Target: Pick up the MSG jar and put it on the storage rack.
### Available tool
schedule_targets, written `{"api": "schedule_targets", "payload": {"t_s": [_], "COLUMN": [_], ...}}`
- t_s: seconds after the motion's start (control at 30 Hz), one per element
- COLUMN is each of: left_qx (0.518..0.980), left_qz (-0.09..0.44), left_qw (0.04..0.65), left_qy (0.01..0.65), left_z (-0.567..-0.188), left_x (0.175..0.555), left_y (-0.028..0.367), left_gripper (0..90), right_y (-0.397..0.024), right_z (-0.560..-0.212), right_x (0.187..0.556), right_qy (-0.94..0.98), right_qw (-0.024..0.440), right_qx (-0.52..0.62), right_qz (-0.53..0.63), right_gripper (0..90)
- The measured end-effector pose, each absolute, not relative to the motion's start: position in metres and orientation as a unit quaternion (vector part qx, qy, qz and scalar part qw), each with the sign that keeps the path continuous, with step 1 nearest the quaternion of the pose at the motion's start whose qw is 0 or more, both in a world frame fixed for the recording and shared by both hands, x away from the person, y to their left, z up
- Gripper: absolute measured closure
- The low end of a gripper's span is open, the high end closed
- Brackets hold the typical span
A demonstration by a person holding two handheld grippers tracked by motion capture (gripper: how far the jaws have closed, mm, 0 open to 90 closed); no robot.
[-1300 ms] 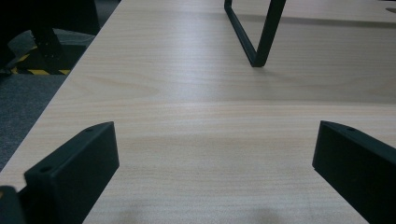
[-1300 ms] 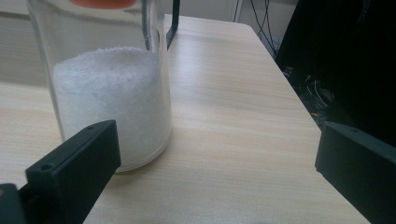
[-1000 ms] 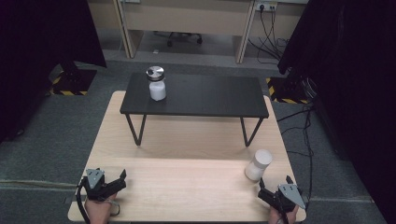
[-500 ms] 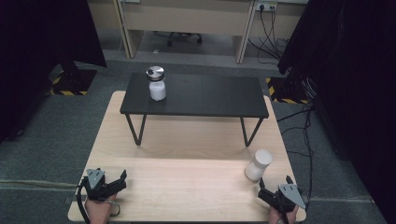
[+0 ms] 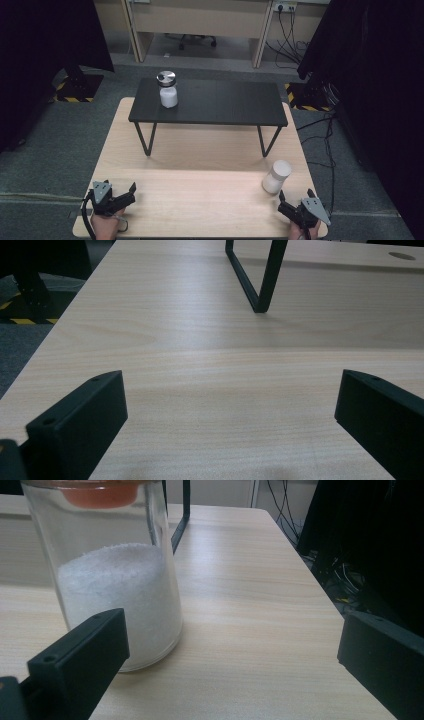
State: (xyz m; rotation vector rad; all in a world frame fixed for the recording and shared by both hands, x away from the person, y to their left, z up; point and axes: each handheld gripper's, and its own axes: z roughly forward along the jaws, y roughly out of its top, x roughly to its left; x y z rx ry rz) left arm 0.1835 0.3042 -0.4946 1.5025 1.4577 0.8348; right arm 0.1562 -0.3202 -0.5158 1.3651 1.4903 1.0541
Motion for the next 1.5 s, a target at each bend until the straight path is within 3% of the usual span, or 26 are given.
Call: {"api": "schedule_targets", "payload": {"t_s": [0.83, 1.5], "left_qx": [0.612, 0.621], "left_qz": [0.318, 0.321], "left_qw": [0.443, 0.433], "left_qy": [0.572, 0.569], "left_z": [-0.495, -0.494], "left_x": [0.184, 0.186], "left_y": [0.311, 0.308], "left_gripper": [0.0, 0.0], "right_y": [-0.314, -0.308], "right_z": [-0.508, -0.490], "right_x": [0.141, 0.172], "right_qy": [0.589, 0.577], "right_qw": [0.419, 0.380], "right_qx": [0.516, 0.504], "right_qz": [0.461, 0.518], "right_gripper": [0.3, 1.0]}}
